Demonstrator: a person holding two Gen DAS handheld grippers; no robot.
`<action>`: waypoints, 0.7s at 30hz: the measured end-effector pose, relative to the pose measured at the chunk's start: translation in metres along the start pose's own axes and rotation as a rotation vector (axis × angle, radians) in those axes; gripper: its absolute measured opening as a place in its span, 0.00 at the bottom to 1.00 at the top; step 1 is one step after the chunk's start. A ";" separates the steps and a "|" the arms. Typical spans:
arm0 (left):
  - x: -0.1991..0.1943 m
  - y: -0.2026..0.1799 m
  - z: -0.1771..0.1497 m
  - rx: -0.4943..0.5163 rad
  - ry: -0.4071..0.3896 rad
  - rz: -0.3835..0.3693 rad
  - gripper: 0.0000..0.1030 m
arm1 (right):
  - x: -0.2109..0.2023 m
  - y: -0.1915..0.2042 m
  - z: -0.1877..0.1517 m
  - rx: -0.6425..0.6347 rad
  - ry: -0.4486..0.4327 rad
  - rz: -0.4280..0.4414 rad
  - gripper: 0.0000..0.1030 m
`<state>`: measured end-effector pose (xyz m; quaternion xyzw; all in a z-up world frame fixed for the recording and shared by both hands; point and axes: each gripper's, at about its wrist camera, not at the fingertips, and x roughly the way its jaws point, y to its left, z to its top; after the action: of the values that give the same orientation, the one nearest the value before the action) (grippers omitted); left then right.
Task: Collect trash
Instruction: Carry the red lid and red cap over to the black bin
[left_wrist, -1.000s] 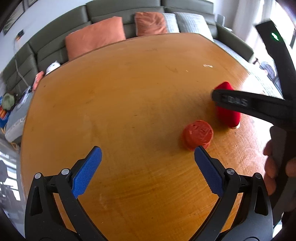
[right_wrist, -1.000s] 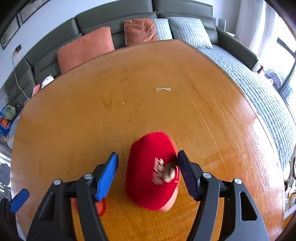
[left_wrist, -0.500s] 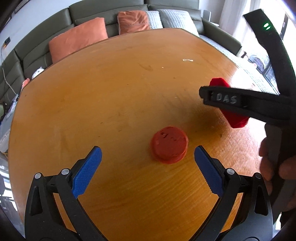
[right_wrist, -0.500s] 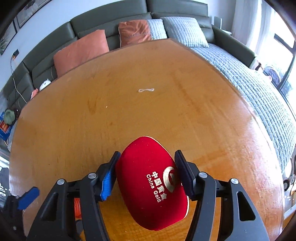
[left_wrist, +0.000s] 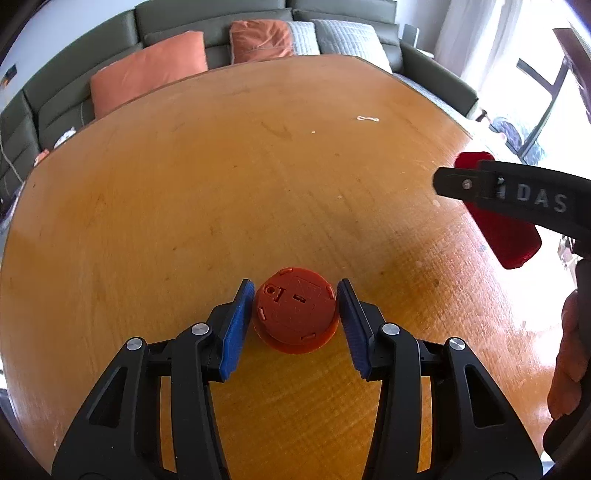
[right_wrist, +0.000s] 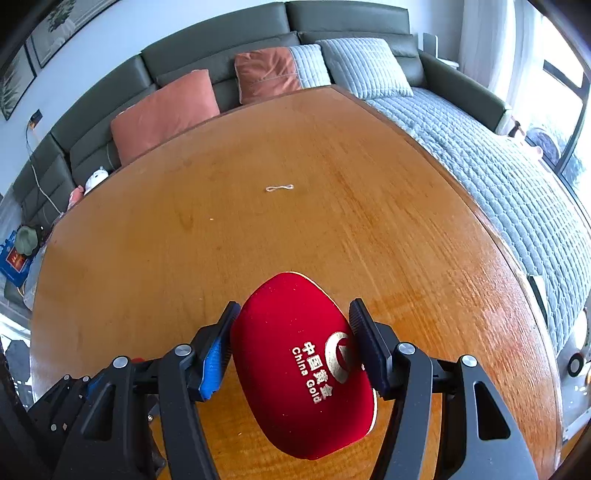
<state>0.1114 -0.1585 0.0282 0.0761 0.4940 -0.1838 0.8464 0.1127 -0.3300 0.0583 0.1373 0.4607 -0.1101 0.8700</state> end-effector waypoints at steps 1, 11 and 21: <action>-0.002 0.003 -0.001 -0.007 -0.002 0.001 0.45 | -0.002 0.002 -0.001 -0.005 -0.003 0.004 0.60; -0.044 0.045 -0.026 -0.074 -0.055 0.032 0.45 | -0.028 0.058 -0.021 -0.078 -0.001 0.099 0.60; -0.092 0.108 -0.068 -0.140 -0.095 0.085 0.45 | -0.059 0.147 -0.052 -0.178 -0.025 0.177 0.60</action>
<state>0.0569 -0.0163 0.0684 0.0288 0.4612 -0.1162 0.8792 0.0867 -0.1702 0.1000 0.0984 0.4436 0.0066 0.8908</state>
